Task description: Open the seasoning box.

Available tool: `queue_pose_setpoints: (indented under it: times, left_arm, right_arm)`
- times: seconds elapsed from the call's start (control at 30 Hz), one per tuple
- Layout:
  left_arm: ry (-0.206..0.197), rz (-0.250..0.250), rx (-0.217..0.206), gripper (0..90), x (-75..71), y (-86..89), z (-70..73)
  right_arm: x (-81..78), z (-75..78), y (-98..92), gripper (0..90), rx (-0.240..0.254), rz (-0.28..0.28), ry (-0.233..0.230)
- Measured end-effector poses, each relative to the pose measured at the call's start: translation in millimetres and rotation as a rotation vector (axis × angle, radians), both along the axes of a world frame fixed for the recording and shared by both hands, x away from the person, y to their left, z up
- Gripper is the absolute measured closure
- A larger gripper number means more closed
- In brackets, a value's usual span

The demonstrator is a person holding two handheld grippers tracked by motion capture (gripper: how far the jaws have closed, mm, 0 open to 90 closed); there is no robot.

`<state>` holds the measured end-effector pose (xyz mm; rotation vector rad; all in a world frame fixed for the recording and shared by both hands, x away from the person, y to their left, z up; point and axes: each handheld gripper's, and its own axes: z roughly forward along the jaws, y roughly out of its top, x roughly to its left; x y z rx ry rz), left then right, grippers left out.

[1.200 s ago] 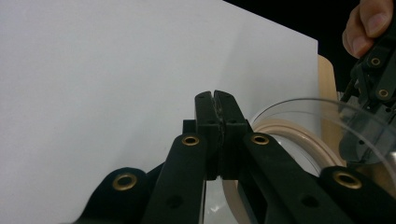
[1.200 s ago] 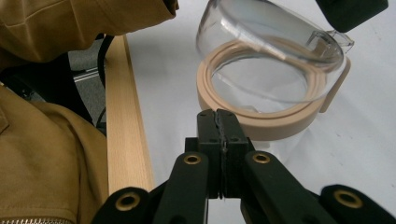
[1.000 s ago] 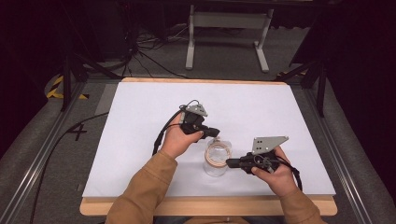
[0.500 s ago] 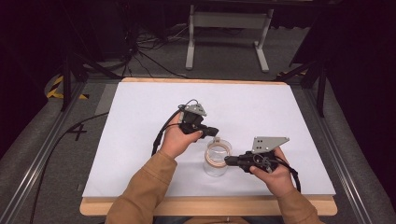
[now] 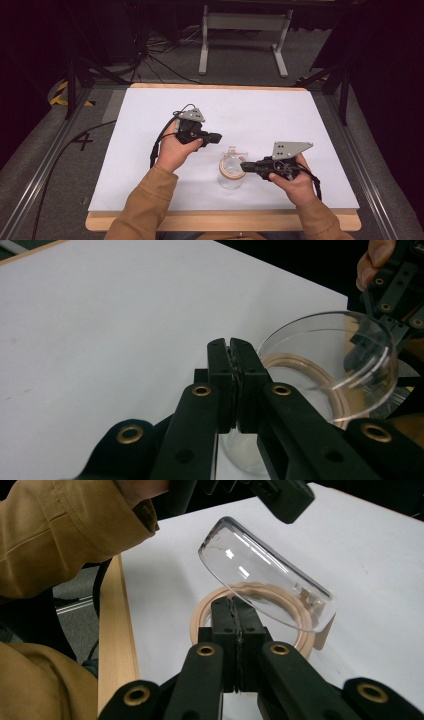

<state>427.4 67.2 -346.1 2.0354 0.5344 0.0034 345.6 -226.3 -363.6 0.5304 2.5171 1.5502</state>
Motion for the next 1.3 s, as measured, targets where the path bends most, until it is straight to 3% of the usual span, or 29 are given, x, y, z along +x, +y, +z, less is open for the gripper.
queue_pose_setpoints:
  times: [0.33,0.57,0.87,1.1,1.3]
  left_arm:
    - [-0.009,0.041,0.011,85.4,-11.4,20.2,1.8]
    - [0.008,0.082,0.014,84.9,-18.5,37.6,0.1]
    - [0.018,0.113,0.012,84.7,-24.2,53.7,-0.2]
    - [0.023,0.116,0.006,84.6,-23.7,55.8,-1.9]
    - [0.028,0.111,0.002,84.4,-22.6,53.7,-1.6]
  right_arm:
    - [6.6,6.8,3.0,90.0,0.018,0.002,-0.015]
    - [15.2,10.6,5.2,90.0,0.037,0.000,-0.035]
    - [24.6,10.5,6.9,90.0,0.079,-0.058,-0.057]
    - [28.0,9.4,0.5,90.0,0.101,-0.127,-0.081]
    - [24.8,12.5,-3.7,90.0,0.117,-0.136,-0.097]
